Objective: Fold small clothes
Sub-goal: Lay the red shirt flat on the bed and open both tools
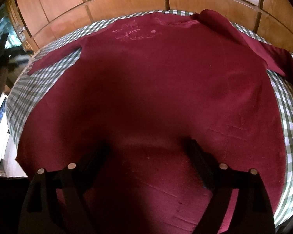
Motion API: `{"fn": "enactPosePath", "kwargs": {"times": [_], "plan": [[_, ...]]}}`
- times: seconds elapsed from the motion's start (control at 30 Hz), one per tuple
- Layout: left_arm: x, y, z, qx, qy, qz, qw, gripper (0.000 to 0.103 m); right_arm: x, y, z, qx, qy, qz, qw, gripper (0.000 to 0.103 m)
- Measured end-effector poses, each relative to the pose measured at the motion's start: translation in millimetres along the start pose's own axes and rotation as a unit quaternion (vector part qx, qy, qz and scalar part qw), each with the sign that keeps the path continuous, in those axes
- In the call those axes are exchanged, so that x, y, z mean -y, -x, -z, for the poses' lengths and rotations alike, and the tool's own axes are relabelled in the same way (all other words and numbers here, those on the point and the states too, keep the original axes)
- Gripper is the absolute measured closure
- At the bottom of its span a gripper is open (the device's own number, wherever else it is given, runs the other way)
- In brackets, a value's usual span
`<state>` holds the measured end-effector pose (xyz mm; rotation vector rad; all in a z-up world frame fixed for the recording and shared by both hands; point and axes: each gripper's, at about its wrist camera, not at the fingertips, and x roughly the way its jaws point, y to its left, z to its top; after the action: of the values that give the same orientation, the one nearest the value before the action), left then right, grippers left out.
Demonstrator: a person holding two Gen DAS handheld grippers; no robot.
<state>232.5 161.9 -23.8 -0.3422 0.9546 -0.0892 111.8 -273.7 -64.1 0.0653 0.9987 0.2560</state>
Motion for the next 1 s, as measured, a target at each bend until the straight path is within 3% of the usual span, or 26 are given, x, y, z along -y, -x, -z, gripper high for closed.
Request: {"fn": "enactPosePath", "kwargs": {"times": [0.07,0.17,0.3,0.47,0.5,0.53,0.57,0.63,0.67,0.7,0.83,0.9,1.0], "plan": [[28,2,38,-0.039,-0.036,0.059,0.9968,0.058,20,13,-2,0.014,-0.030,0.019,0.999,0.027],[67,7,102,-0.096,-0.080,0.134,0.9831,0.058,55,28,1,0.020,-0.077,0.064,0.995,0.027],[98,9,156,-0.138,-0.104,0.175,0.9693,0.058,100,53,20,0.034,-0.129,0.108,0.985,0.026],[108,12,192,-0.135,-0.110,0.159,0.9719,0.060,121,60,52,0.002,-0.158,0.099,0.982,0.027],[107,13,192,-0.136,-0.100,0.162,0.9723,0.064,116,61,57,0.000,-0.153,0.092,0.984,0.030],[106,14,194,-0.136,-0.095,0.163,0.9725,0.079,110,62,61,-0.002,-0.144,0.085,0.986,0.033],[106,14,194,-0.137,-0.097,0.159,0.9729,0.089,106,62,65,-0.002,-0.138,0.082,0.987,0.041],[110,17,197,-0.129,-0.103,0.148,0.9750,0.094,97,62,69,-0.003,-0.121,0.085,0.989,0.068],[111,19,197,-0.124,-0.104,0.145,0.9762,0.095,92,63,70,-0.004,-0.110,0.088,0.990,0.089],[111,23,196,-0.119,-0.105,0.143,0.9769,0.095,88,67,71,0.000,-0.102,0.087,0.991,0.094],[104,39,194,-0.107,-0.109,0.141,0.9783,0.096,84,91,77,0.023,-0.066,0.103,0.992,0.094],[99,41,200,-0.117,-0.109,0.136,0.9777,0.096,88,93,82,0.012,-0.057,0.119,0.991,0.094],[102,30,211,-0.138,-0.126,0.109,0.9764,0.095,96,82,97,-0.020,-0.063,0.111,0.992,0.094]]}}
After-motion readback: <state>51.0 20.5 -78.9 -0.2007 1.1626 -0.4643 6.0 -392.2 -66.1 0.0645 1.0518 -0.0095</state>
